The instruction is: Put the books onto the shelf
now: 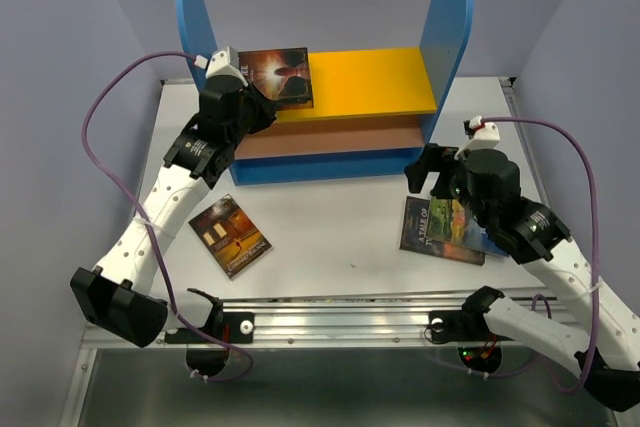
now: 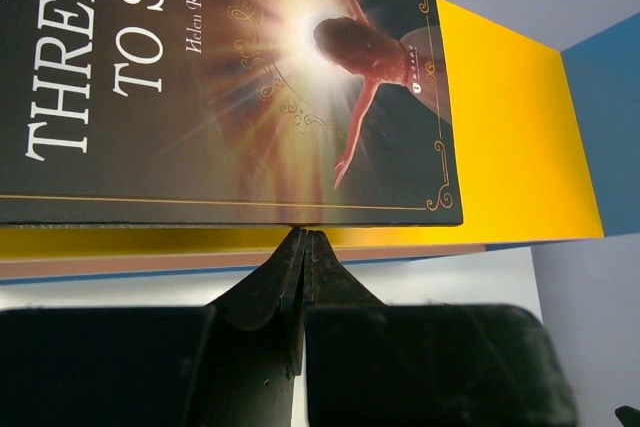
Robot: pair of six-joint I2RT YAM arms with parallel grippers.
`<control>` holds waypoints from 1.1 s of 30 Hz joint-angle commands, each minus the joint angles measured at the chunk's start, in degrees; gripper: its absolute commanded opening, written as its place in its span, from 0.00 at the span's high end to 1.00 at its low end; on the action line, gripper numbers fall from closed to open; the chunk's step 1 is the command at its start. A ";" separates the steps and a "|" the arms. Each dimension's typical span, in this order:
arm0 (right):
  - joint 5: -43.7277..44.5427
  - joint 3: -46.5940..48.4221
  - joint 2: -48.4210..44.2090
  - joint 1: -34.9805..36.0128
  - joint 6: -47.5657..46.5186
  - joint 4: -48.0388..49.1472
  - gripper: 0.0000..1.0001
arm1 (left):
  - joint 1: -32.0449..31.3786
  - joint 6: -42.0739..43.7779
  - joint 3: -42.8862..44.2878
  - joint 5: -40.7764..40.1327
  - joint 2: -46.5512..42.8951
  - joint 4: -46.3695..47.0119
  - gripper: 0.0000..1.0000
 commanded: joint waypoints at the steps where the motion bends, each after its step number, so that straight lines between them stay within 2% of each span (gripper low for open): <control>1: 2.29 0.15 -2.02 -0.04 1.75 -0.34 0.00 | 0.98 1.92 3.15 0.57 0.05 2.01 0.90; 12: 3.08 -0.46 -3.60 -0.04 2.80 -2.63 0.00 | 1.77 2.36 6.23 1.36 2.42 0.26 0.90; 18: 7.11 -1.95 -3.69 -0.04 5.87 -6.31 0.00 | 1.77 1.75 1.06 5.13 -1.53 1.83 0.88; 19: 8.08 -2.22 -3.08 -0.04 7.53 -7.10 0.00 | 1.77 1.48 -2.09 5.92 -3.88 2.27 0.83; 20: 9.40 -2.74 -2.47 -0.04 8.85 -8.24 0.00 | 1.69 1.30 -3.77 8.80 -5.21 3.41 0.71; 23: 15.55 -3.53 -0.10 -0.04 14.04 -12.12 0.00 | 1.51 0.07 -11.40 12.86 -10.82 5.08 0.43; 25: 18.37 -4.85 1.75 -0.04 15.71 -12.47 0.00 | 0.81 -1.50 -17.11 13.40 -15.04 5.88 0.27; 26: 18.99 -5.20 2.54 -0.56 16.42 -12.47 0.00 | 0.46 -2.03 -19.06 14.01 -16.64 6.75 0.15; 27: 19.17 -5.47 3.59 -1.53 16.86 -12.39 0.00 | 0.11 -2.38 -21.17 14.71 -17.87 7.28 0.09; 28: 18.82 -5.47 4.82 -2.32 17.21 -12.39 0.00 | -0.51 -2.82 -23.02 15.33 -20.41 7.63 0.03; 30: 17.33 -5.73 8.16 -6.51 17.13 -10.99 0.00 | -1.39 -4.23 -28.21 16.74 -22.53 9.03 0.01; 32: 11.02 -7.13 10.45 -12.23 14.32 -8.18 0.00 | -2.79 -4.58 -32.33 17.62 -24.90 9.92 0.01; 33: 3.60 -7.92 12.72 -15.91 12.66 -3.73 0.00 | -3.32 -4.85 -33.49 17.71 -25.26 10.27 0.01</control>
